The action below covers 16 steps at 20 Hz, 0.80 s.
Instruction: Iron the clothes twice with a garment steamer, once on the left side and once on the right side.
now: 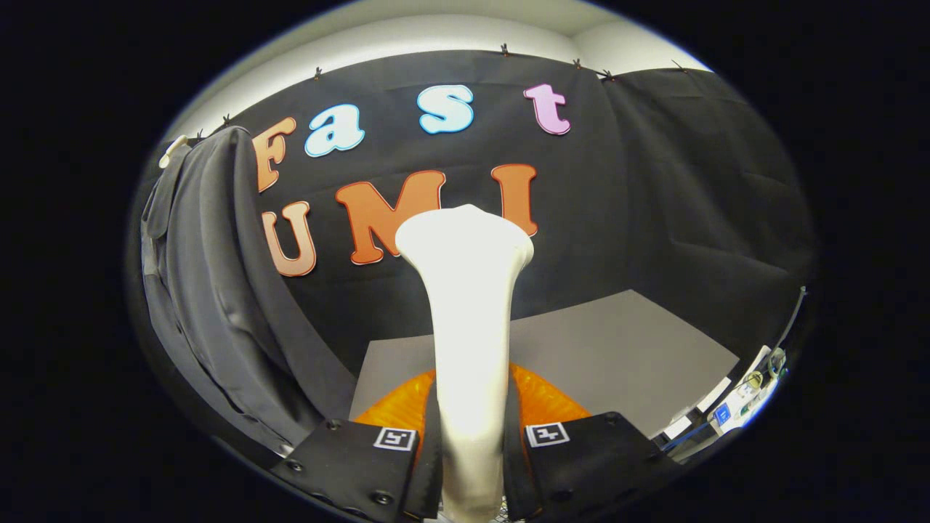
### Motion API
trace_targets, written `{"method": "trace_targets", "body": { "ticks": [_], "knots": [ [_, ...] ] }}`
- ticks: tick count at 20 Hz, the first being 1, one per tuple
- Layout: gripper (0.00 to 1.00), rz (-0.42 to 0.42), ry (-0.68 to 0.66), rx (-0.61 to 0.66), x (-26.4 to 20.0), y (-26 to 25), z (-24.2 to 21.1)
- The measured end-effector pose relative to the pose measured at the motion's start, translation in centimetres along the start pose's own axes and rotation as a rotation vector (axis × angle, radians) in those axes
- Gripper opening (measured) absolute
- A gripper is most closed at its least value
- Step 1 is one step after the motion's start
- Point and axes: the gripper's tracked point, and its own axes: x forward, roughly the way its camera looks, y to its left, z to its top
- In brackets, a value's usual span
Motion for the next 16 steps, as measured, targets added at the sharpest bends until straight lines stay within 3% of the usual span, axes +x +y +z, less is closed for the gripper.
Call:
{"method": "trace_targets", "body": {
  "ticks": [16],
  "knots": [
    [0.41,-0.003,-0.294,-0.075,-15.9,7.7,1.7]
  ]
}}
